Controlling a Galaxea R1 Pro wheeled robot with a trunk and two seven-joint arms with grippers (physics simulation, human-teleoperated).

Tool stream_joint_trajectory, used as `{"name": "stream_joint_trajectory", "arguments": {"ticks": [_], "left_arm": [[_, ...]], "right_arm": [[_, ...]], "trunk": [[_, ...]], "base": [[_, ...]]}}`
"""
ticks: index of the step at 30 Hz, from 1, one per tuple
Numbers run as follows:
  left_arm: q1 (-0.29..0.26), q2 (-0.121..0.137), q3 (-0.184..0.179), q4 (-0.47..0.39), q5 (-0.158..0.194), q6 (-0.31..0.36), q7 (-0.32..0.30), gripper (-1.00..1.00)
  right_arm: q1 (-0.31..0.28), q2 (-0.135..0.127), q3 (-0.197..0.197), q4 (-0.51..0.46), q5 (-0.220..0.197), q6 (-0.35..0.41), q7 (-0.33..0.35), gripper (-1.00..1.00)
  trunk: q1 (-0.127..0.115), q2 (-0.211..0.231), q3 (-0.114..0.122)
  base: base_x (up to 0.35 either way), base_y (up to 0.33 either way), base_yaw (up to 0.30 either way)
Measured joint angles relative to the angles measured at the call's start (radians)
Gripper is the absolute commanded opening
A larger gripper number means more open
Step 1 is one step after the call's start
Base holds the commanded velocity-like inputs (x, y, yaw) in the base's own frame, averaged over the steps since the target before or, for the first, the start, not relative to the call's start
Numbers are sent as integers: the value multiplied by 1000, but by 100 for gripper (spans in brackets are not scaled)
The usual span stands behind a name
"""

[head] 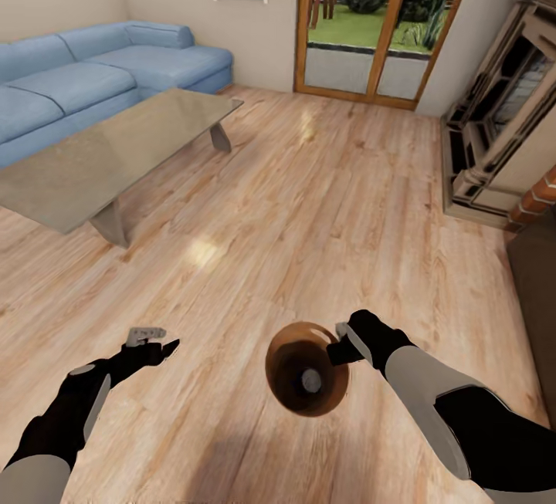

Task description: Put the three can of soda from the living room inside the tash can in the kitchen.

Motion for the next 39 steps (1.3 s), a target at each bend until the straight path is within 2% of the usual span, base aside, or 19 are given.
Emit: {"name": "stream_joint_trajectory", "arguments": {"ticks": [6, 11, 16, 20, 28, 39], "left_arm": [[2, 0, 0, -7, 11, 1, 1, 100], [2, 12, 3, -21, 12, 8, 1, 100], [9, 18, 42, -48, 9, 43, 0, 100], [45, 24, 62, -75, 8, 54, -2, 100], [79, 26, 69, -113, 11, 56, -4, 100], [83, 26, 70, -114, 12, 55, -5, 100]], "right_arm": [[0, 0, -1, 0, -4, 0, 0, -100], [0, -1, -2, 0, -2, 0, 1, -100], [0, -7, -5, -1, -4, 0, 7, -100], [0, -13, -5, -9, -6, -1, 13, -100], [0, -15, -5, -12, -9, -1, 13, -100], [0, -10, 0, -12, -7, -1, 14, -100]], "trunk": [[0, 0, 2], [0, 0, 4], [0, 0, 6], [0, 0, 7], [0, 0, 8], [0, 0, 8]], "base": [[0, 315, 251], [0, 317, 251], [0, 317, 251], [0, 302, 251], [0, 290, 251], [0, 288, 251]]}}
